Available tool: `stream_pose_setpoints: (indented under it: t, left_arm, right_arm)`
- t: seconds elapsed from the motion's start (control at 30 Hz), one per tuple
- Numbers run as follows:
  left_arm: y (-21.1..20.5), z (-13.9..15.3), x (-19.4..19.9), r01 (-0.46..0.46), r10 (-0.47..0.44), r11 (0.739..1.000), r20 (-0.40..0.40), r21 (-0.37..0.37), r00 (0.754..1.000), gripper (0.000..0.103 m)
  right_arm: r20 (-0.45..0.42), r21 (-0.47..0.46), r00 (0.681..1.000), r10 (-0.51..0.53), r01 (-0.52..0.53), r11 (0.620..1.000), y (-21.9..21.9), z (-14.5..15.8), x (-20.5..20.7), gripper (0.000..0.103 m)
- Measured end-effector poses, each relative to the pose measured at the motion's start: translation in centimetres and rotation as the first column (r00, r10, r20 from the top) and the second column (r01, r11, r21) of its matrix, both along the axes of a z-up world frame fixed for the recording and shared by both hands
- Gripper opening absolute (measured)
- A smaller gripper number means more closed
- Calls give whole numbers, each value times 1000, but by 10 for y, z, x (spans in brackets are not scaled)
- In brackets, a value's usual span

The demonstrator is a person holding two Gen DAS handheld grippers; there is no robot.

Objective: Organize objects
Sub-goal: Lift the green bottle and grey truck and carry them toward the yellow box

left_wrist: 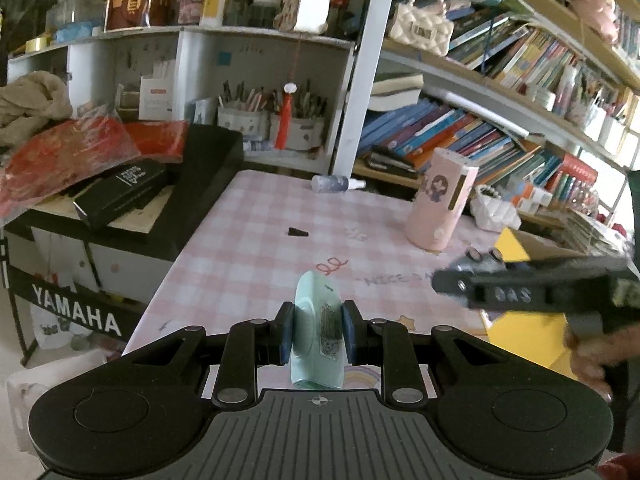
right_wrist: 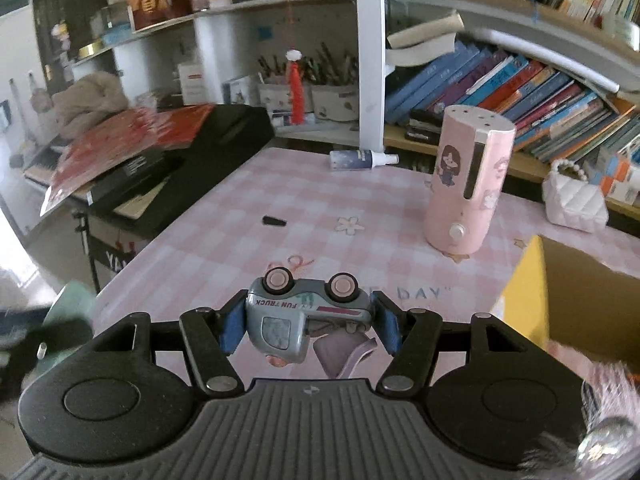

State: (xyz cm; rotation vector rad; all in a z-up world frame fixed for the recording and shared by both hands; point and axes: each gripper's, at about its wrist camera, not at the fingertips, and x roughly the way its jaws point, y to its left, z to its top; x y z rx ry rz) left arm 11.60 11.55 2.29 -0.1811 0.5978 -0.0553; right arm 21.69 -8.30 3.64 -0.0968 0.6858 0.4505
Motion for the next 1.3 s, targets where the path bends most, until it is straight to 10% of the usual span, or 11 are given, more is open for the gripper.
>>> stream_pose_setpoints:
  t: [0.77,1.3]
  left_arm:
    - [-11,-4,-101,159,-159,987,7,9,987,23]
    - [-64,-11,-136,388,-387,920,-27,48,922,23]
  right_arm:
    - [-42,-12,988,-146,146,989,-15,-15,-161,61]
    - [-98,21,928,-359,363,932,-69,-33,-241,61]
